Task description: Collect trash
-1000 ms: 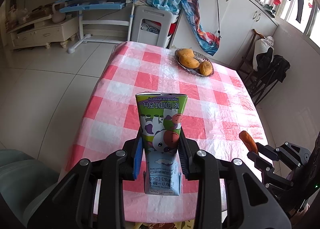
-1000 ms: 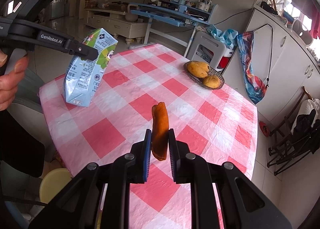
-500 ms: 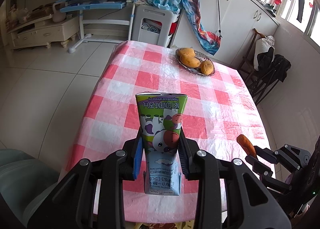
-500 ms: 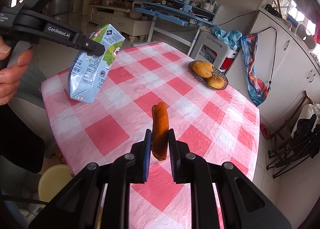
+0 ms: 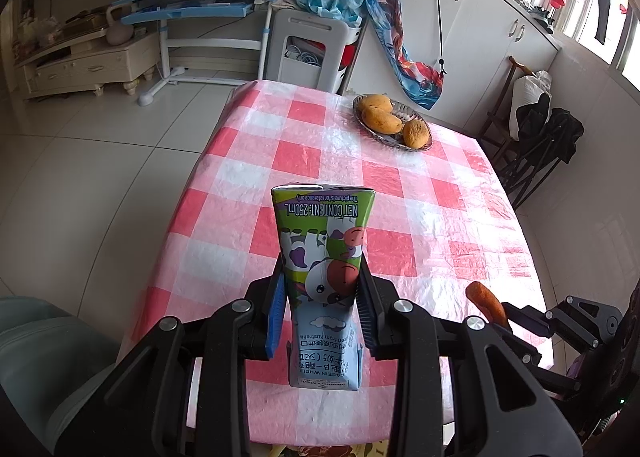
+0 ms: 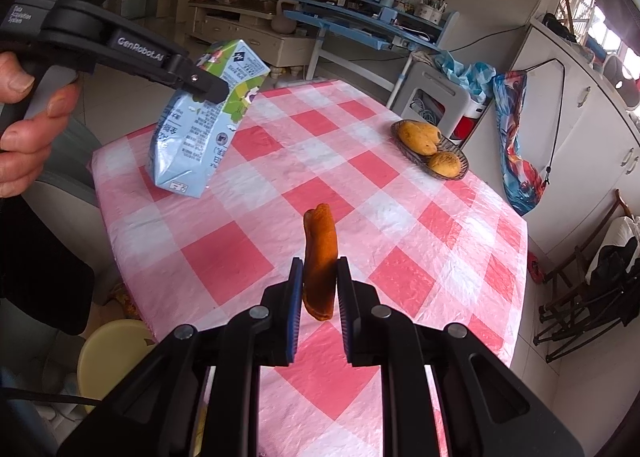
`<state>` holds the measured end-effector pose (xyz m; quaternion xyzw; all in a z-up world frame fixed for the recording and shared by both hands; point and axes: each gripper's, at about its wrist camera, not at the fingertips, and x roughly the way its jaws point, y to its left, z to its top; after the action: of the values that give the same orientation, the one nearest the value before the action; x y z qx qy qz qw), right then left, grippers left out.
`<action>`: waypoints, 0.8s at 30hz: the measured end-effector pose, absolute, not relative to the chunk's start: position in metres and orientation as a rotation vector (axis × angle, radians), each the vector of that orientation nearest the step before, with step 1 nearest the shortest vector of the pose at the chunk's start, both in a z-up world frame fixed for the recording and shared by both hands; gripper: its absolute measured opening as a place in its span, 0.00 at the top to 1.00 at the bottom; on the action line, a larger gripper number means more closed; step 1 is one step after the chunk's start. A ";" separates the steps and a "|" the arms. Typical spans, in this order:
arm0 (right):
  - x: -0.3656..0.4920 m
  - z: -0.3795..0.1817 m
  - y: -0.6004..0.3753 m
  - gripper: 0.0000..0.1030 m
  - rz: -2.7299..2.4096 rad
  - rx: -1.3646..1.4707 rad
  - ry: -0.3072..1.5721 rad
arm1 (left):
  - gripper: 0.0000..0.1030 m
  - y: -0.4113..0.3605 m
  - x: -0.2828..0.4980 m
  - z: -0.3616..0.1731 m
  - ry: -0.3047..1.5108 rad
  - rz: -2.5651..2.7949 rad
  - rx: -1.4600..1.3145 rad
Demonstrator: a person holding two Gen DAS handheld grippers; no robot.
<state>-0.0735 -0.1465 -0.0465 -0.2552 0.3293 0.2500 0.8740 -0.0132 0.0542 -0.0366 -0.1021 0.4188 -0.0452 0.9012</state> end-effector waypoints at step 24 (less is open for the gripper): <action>-0.088 -0.047 -0.134 0.83 0.675 -0.512 0.700 | 0.71 0.056 -0.014 -0.040 0.869 -0.089 -0.213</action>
<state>-0.0875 -0.1339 -0.0472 -0.2433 0.3325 0.3206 0.8529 -0.0143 0.0560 -0.0405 -0.1029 0.4199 -0.0429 0.9007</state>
